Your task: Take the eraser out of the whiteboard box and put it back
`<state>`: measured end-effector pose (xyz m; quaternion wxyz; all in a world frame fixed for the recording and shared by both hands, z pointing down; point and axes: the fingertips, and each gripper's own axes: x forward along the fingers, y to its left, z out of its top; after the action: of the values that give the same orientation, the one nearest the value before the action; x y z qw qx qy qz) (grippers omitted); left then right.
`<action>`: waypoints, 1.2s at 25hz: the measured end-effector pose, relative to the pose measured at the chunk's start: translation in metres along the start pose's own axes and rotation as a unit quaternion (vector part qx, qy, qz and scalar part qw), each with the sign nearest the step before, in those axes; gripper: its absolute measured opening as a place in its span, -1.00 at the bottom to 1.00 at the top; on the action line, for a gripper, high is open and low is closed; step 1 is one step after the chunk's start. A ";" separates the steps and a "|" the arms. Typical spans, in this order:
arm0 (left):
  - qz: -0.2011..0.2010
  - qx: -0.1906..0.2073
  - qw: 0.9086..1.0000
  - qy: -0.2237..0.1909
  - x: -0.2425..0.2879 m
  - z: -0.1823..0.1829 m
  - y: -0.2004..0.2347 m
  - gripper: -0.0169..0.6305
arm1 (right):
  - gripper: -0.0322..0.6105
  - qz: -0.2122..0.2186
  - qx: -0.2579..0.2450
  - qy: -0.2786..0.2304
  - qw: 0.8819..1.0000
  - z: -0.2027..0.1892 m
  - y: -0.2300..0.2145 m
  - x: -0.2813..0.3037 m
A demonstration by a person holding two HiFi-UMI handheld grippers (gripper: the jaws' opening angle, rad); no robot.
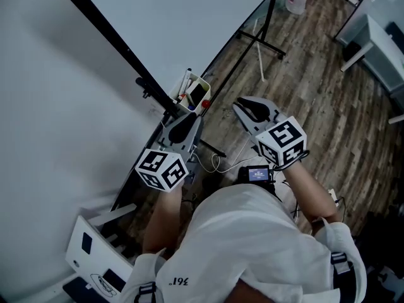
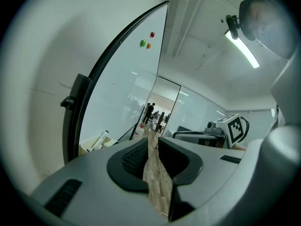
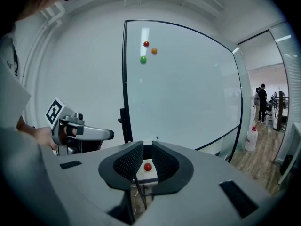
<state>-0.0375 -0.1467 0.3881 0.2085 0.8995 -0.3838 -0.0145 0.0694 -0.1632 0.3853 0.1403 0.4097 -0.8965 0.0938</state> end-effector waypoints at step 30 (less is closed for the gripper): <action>-0.010 -0.022 1.000 0.020 -0.028 -0.030 -0.018 -0.72 | -0.71 -0.014 0.045 -0.025 0.999 -0.008 0.009 -0.039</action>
<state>-0.0397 -0.1055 0.4049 0.2357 0.8983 -0.3706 -0.0074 0.0885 -0.1274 0.3791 0.1011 0.4302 -0.8888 0.1219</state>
